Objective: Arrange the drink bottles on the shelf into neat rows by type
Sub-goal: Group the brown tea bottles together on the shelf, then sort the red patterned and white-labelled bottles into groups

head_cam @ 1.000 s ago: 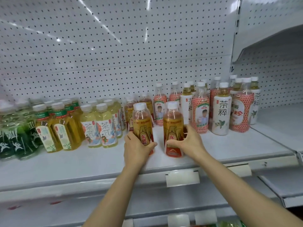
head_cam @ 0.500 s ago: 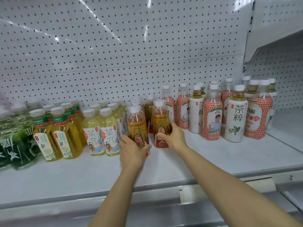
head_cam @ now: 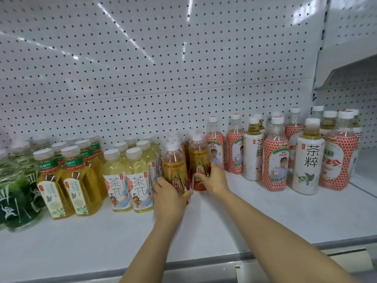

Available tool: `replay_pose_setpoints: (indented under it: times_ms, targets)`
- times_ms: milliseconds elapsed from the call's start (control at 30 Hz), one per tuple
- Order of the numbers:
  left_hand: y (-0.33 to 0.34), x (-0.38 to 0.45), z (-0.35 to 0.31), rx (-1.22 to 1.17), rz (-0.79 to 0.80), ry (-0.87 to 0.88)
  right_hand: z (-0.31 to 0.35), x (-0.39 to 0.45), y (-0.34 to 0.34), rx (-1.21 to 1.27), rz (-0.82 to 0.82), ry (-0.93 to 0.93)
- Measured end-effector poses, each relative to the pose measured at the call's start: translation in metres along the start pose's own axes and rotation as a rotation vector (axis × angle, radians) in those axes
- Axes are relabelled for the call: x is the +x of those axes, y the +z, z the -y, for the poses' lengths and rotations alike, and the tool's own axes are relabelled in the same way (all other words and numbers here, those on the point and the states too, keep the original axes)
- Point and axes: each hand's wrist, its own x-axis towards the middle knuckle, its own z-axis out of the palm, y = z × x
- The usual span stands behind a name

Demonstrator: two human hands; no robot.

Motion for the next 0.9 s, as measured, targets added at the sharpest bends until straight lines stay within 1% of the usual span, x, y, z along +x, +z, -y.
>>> replay_pose_setpoints:
  times_ms: [167, 267, 333, 400, 467, 533, 567, 700, 900]
  targets:
    - [0.002, 0.003, 0.002, 0.019, -0.005, 0.011, -0.006, 0.006, 0.009, -0.035, -0.007, 0.002]
    - [0.002, 0.002, 0.003, 0.007, -0.001, 0.019, -0.01, -0.006, 0.003, -0.134, 0.01, 0.015]
    - [0.002, 0.0, 0.003, -0.013, -0.018, 0.026, -0.008, -0.019, -0.012, -0.232, -0.007, -0.026]
    - [0.0, -0.004, -0.002, -0.016, -0.102, 0.042, -0.007, -0.029, -0.03, -0.334, -0.028, -0.095]
    - [-0.004, -0.013, -0.015, 0.023, -0.241, 0.092, -0.006, -0.037, -0.053, -0.418, -0.056, -0.171]
    - [-0.008, -0.022, -0.034, 0.072, -0.352, 0.211, -0.006, -0.043, -0.077, -0.489, -0.093, -0.248]
    - [-0.01, -0.027, -0.045, 0.087, -0.373, 0.267, -0.007, -0.047, -0.089, -0.52, -0.105, -0.275]
    - [-0.003, -0.046, -0.088, 0.102, -0.335, 0.37, -0.016, -0.063, -0.135, -0.596, -0.119, -0.302]
    - [0.037, -0.081, -0.144, 0.098, -0.172, 0.417, -0.051, -0.086, -0.205, -0.657, -0.152, -0.319]
